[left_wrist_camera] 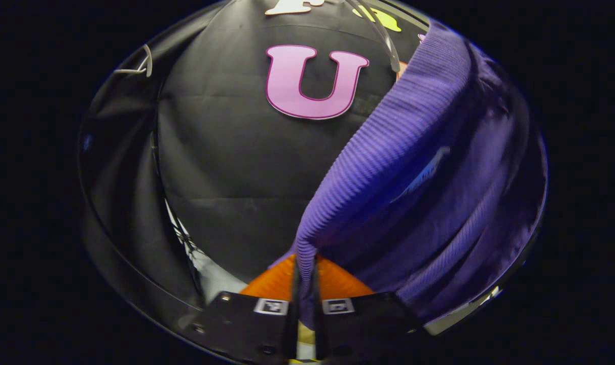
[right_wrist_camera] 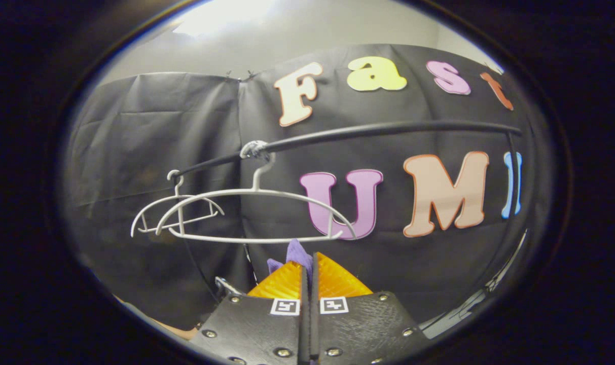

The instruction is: Grasp the clothes on the hanger with both hands and then place them into the laundry hamper below.

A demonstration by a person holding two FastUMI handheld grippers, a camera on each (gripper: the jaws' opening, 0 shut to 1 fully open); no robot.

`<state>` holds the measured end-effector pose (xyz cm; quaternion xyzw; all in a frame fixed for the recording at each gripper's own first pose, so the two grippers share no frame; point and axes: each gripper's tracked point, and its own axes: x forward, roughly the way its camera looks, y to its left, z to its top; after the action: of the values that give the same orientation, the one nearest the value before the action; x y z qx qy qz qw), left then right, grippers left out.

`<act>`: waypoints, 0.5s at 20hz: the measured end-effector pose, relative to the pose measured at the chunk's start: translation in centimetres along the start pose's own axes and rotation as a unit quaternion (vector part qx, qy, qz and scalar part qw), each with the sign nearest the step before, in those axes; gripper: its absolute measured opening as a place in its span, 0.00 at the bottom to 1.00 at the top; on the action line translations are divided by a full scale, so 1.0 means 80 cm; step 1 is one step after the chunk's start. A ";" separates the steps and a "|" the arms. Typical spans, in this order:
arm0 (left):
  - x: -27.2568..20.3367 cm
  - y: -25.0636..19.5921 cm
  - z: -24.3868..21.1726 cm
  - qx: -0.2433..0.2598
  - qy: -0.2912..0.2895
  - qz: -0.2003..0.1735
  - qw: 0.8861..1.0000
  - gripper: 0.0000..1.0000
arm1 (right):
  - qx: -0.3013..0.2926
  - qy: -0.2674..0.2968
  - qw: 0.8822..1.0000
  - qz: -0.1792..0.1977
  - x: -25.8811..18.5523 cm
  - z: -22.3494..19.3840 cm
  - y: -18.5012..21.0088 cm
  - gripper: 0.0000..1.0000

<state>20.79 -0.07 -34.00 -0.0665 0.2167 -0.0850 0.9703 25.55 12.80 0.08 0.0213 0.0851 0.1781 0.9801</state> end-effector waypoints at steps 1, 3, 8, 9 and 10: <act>-0.004 0.000 0.009 -0.004 0.005 -0.006 1.000 0.04 | 0.003 0.003 1.000 -0.011 0.002 -0.013 -0.011 0.00; -0.007 -0.002 0.023 -0.022 0.009 -0.012 1.000 0.02 | 0.012 0.015 0.999 -0.035 0.009 -0.043 -0.038 0.00; -0.017 -0.031 0.069 -0.006 -0.015 -0.040 0.999 0.02 | 0.056 0.068 0.994 -0.064 0.028 -0.129 -0.078 0.01; -0.018 -0.041 0.078 -0.008 -0.020 -0.048 0.999 0.02 | 0.059 0.076 0.993 -0.069 0.032 -0.142 -0.086 0.01; -0.020 -0.051 0.086 -0.007 -0.026 -0.054 0.998 0.02 | 0.062 0.082 0.992 -0.075 0.034 -0.154 -0.094 0.01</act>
<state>21.74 -3.13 -26.50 -0.0867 0.1880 -0.1338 0.9691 28.54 6.86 -13.06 0.0606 0.1776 0.0998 0.9771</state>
